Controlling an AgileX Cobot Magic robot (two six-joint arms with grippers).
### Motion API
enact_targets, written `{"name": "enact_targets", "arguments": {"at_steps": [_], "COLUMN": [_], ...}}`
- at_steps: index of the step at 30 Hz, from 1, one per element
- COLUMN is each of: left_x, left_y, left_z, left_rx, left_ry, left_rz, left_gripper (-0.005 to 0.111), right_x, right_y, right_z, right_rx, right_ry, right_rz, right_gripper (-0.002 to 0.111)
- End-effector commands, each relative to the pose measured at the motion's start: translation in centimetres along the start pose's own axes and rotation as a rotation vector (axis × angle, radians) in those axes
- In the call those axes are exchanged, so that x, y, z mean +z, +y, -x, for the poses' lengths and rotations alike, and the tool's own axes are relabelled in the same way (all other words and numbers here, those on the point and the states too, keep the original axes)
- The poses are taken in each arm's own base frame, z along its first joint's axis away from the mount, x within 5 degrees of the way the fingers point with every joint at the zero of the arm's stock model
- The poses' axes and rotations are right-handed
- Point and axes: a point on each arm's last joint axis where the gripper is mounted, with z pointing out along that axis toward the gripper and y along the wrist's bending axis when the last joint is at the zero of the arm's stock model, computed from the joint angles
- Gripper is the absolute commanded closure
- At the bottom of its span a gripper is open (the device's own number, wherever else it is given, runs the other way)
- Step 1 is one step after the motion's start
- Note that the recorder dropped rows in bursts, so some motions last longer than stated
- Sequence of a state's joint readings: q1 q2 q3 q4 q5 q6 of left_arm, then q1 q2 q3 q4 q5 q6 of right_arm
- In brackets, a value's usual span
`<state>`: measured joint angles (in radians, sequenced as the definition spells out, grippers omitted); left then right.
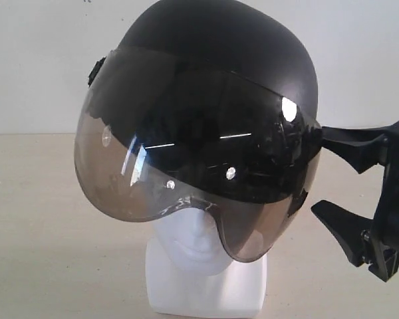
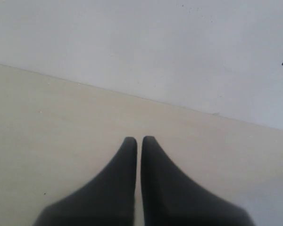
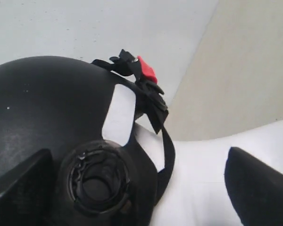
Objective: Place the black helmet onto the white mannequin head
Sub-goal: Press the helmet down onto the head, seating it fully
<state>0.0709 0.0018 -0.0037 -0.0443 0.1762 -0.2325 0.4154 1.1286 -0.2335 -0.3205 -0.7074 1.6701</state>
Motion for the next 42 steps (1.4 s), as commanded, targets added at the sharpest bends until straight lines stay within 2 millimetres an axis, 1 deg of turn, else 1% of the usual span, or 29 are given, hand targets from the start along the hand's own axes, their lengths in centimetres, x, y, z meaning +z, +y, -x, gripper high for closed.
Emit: {"name": "enact_targets", "arguments": {"at_steps": [1, 2, 5, 8, 17, 25, 42], "left_x": [0.0, 0.0, 0.0, 0.0, 0.0, 0.0, 0.0], "left_y": [0.0, 0.0, 0.0, 0.0, 0.0, 0.0, 0.0], "left_z": [-0.1, -0.1, -0.1, -0.1, -0.1, -0.1, -0.1], "left_rx": [0.000, 0.000, 0.000, 0.000, 0.000, 0.000, 0.000], "left_ry": [0.006, 0.006, 0.006, 0.006, 0.006, 0.006, 0.006], "left_rz": [-0.002, -0.002, -0.002, -0.002, -0.002, -0.002, -0.002], "left_gripper": [0.102, 0.102, 0.102, 0.102, 0.102, 0.102, 0.102], "right_x": [0.0, 0.0, 0.0, -0.1, -0.3, -0.3, -0.3], "right_y": [-1.6, -1.1, -0.3, 1.0, 2.2, 2.3, 1.9], "right_z": [-1.0, -1.1, -1.1, -1.0, -1.0, -0.9, -1.1], "right_rx": [-0.195, -0.208, -0.197, -0.183, -0.161, -0.151, -0.111], "right_ry": [0.102, 0.107, 0.103, 0.079, 0.068, 0.063, 0.093], "right_rz": [-0.128, -0.061, 0.026, 0.164, 0.295, 0.306, 0.265], "right_gripper": [0.018, 0.018, 0.018, 0.018, 0.018, 0.018, 0.018]}}
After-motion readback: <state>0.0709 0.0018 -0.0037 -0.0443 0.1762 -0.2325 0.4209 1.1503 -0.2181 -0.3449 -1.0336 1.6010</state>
